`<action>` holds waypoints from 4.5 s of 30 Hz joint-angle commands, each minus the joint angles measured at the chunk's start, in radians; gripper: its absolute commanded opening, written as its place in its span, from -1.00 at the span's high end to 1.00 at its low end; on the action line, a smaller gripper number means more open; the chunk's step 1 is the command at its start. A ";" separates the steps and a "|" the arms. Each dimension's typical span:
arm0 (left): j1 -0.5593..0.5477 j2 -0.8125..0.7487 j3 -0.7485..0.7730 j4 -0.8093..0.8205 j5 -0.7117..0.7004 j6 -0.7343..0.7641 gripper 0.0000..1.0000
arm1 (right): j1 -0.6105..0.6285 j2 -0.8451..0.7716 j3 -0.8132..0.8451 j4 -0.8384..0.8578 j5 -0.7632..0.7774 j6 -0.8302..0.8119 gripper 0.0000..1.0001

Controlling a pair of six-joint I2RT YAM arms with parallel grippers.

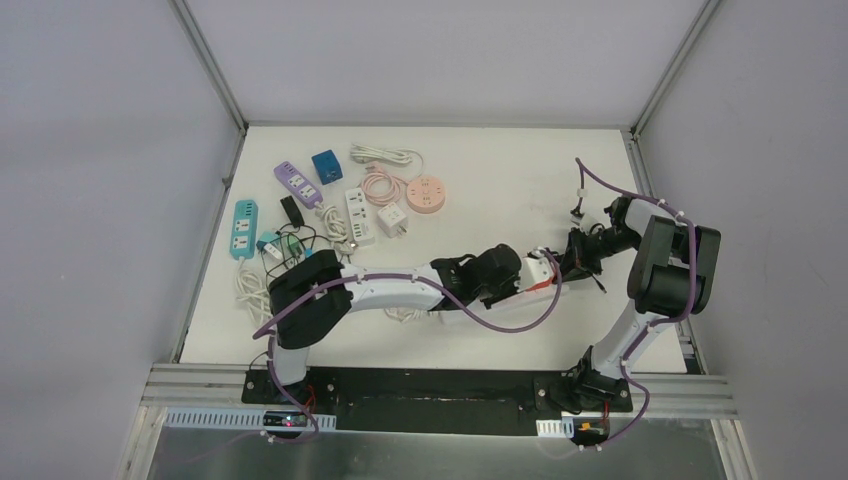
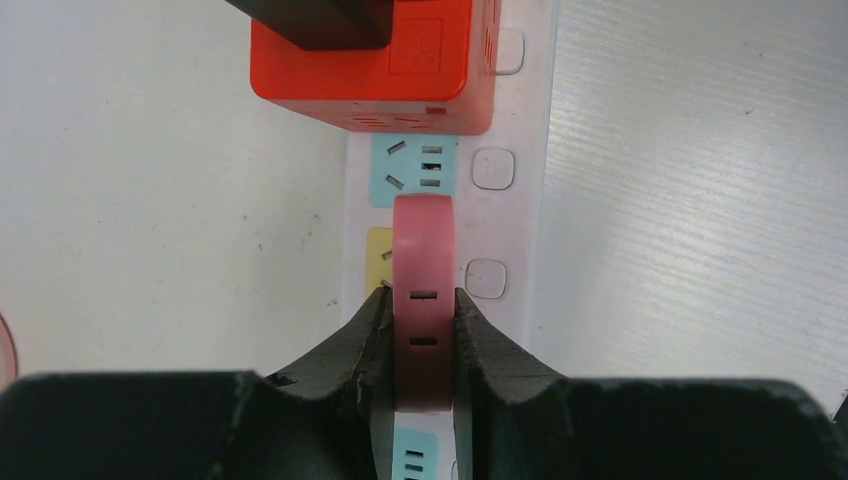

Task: Pull the plug off the socket
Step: Remove the plug from the socket, then place the plug at the center of the board.

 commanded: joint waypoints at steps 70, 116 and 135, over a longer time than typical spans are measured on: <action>-0.004 -0.026 0.130 -0.172 0.009 0.059 1.00 | 0.027 0.079 -0.014 0.145 0.236 -0.020 0.94; 0.128 -0.376 -0.121 -0.104 0.122 -0.280 1.00 | 0.016 0.002 -0.005 0.131 0.143 -0.057 0.82; 0.469 -0.656 -0.275 -0.445 0.011 -0.528 1.00 | -0.039 -0.158 0.001 0.067 -0.082 -0.200 0.76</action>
